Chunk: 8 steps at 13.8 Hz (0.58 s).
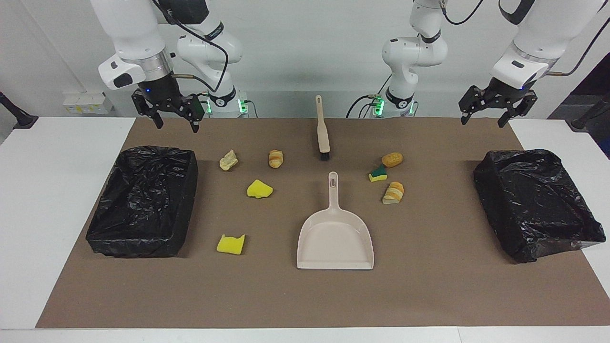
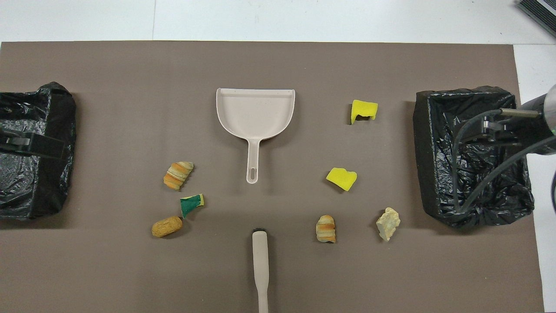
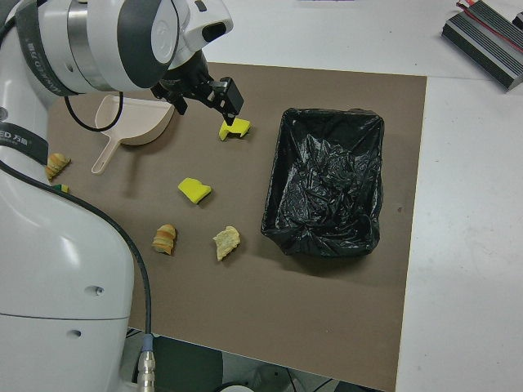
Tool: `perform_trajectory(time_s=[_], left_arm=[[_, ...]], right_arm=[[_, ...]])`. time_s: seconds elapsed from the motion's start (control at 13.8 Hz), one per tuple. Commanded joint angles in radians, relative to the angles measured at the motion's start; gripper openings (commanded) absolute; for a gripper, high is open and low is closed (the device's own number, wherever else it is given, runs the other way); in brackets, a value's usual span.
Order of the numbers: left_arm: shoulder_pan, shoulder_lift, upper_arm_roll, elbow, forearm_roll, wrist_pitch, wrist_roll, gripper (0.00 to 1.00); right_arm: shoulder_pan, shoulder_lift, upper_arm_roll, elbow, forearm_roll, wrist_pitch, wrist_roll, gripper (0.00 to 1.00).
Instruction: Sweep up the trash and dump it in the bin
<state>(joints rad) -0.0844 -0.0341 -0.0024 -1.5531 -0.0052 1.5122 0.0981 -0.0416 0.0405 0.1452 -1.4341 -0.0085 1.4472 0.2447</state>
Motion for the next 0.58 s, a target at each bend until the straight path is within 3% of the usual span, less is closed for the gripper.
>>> perform_trajectory(time_s=[0.0,0.36,0.51], left_arm=[[-0.018,-0.003,0.006,0.015,0.01,-0.026,-0.009,1.0],[-0.015,-0.01,0.004,-0.004,-0.01,-0.052,-0.002,1.0],[-0.008,-0.012,0.005,-0.04,-0.097,-0.061,-0.001,1.0]], right_arm=[[0.02,0.019,0.008,0.035,-0.033,-0.022,-0.009,1.0],[0.02,-0.025,0.014,-0.002,-0.025,0.007,0.03,1.0],[0.019,-0.024,0.014,-0.003,-0.027,0.009,0.022,1.0]])
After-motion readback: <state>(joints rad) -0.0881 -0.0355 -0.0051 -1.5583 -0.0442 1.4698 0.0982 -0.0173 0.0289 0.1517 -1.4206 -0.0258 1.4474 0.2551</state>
